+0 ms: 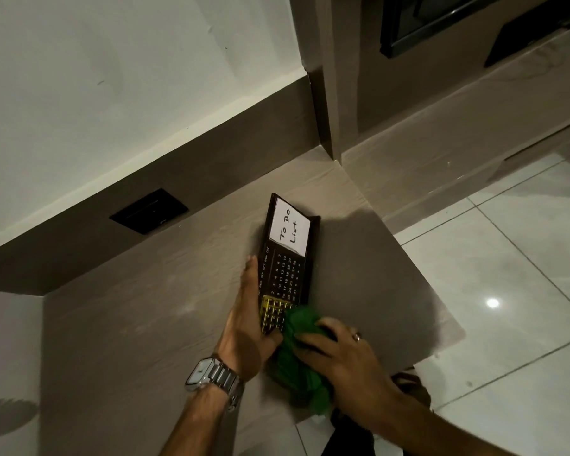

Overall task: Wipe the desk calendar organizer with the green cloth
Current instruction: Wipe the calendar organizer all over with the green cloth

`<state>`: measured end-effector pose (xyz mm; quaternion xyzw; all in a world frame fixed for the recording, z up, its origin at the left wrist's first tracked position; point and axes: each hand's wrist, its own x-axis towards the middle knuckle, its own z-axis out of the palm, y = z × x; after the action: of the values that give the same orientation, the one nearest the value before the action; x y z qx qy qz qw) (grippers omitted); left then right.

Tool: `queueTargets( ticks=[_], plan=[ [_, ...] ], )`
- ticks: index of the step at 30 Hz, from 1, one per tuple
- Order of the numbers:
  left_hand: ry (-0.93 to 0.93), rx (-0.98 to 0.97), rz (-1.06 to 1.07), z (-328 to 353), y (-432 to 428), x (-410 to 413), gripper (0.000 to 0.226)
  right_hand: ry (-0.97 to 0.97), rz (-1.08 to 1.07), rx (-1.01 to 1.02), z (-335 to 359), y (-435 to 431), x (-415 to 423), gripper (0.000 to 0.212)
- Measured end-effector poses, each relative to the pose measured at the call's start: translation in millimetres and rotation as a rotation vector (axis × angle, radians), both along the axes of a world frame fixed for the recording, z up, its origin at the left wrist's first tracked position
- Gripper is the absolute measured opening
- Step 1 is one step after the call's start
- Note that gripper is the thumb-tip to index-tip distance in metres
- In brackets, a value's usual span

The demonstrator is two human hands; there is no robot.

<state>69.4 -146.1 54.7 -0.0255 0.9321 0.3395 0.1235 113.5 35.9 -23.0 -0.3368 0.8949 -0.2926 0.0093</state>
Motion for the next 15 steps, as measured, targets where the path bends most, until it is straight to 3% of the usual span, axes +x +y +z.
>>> queueTargets(
  ticks=[4,7,10,15],
  plan=[
    [-0.029,-0.053,-0.006,1,2,1,0.123,-0.088,-0.279,-0.038,18,6,-64,0.050],
    [-0.026,-0.075,0.011,3,2,2,0.120,-0.327,-0.474,-0.285,33,21,-108,0.064],
    [0.008,-0.092,0.017,2,2,2,0.119,-0.545,-0.541,-0.519,46,37,-124,0.051],
    [0.013,-0.049,0.036,0,4,3,0.118,-0.773,-0.348,-0.307,39,30,-96,0.028]
  ],
)
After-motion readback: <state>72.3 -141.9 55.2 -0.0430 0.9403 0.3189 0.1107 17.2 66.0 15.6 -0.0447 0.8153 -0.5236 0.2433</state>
